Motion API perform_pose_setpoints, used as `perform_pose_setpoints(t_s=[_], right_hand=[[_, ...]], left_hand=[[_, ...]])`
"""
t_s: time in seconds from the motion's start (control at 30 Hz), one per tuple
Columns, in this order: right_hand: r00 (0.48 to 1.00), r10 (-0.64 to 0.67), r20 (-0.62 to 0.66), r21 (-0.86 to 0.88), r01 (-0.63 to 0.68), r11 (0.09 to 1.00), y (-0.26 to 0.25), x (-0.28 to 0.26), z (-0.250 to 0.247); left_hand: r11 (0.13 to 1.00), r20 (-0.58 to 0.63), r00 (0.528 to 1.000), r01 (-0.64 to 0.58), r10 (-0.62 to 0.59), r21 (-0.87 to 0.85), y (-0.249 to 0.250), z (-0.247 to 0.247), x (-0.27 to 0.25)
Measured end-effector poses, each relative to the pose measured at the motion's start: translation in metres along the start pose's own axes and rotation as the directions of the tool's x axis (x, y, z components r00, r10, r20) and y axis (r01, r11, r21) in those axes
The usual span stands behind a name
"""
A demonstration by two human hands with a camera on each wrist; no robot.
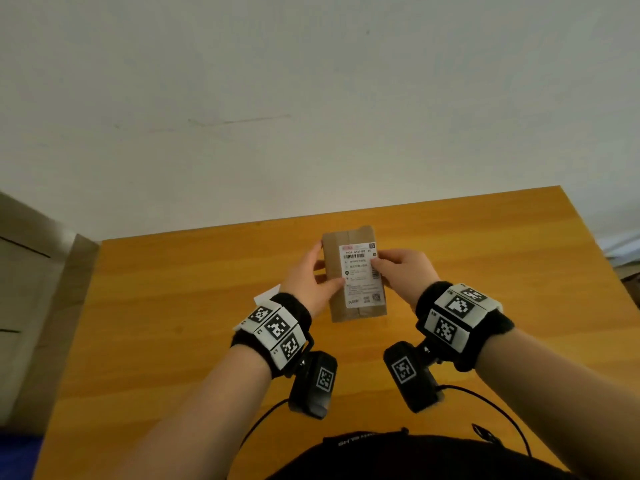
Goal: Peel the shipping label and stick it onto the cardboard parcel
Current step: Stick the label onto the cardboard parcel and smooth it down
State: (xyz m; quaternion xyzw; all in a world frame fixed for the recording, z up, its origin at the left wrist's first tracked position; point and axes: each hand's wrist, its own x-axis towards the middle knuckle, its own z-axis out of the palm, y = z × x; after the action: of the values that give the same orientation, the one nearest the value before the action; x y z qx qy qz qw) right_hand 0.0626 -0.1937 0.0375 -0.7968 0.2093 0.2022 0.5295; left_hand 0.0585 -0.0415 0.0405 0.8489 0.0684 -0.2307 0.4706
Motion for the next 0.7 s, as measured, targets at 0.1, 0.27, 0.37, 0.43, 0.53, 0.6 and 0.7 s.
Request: perform_pose_setpoints(t_s=[0.1,0.27,0.37,0.43,0.53,0.6,0.7], right_hand=[[0.999,0.016,0.039,-0.008,-0.016,1.0,0.001,0.007,0.0],[0.998,0.023,0.051,-0.005,-0.022,1.0,0.004,0.013,0.003],[0.999,0.02,0.044,-0.013,-0.019,1.0,0.007,0.014,0.005],[0.999,0.023,0.032,-0.022,-0.023,0.999,0.009,0.014,0.005],[0.999,0.035,0.026,-0.027,-0.035,0.999,0.01,0.015,0.005],[0.998,0.043,0.034,-0.024,-0.043,0.999,0.01,0.015,0.004],[0.998,0.055,0.039,-0.003,-0.055,0.998,0.011,0.015,0.002]], left_hand=[[0.999,-0.01,0.999,0.035,-0.036,-0.033,-0.002,0.001,0.005],[0.998,-0.02,0.998,0.052,-0.053,-0.045,-0.006,0.003,0.011],[0.998,-0.024,0.998,0.057,-0.057,-0.01,-0.009,0.006,0.013],[0.998,-0.021,0.998,0.065,-0.065,-0.007,-0.01,0.008,0.013],[0.998,-0.009,0.998,0.069,-0.069,-0.002,-0.011,0.01,0.012],[0.998,-0.006,0.998,0.067,-0.067,0.003,-0.011,0.01,0.012],[0.998,-0.008,0.998,0.063,-0.062,0.024,-0.009,0.01,0.011]])
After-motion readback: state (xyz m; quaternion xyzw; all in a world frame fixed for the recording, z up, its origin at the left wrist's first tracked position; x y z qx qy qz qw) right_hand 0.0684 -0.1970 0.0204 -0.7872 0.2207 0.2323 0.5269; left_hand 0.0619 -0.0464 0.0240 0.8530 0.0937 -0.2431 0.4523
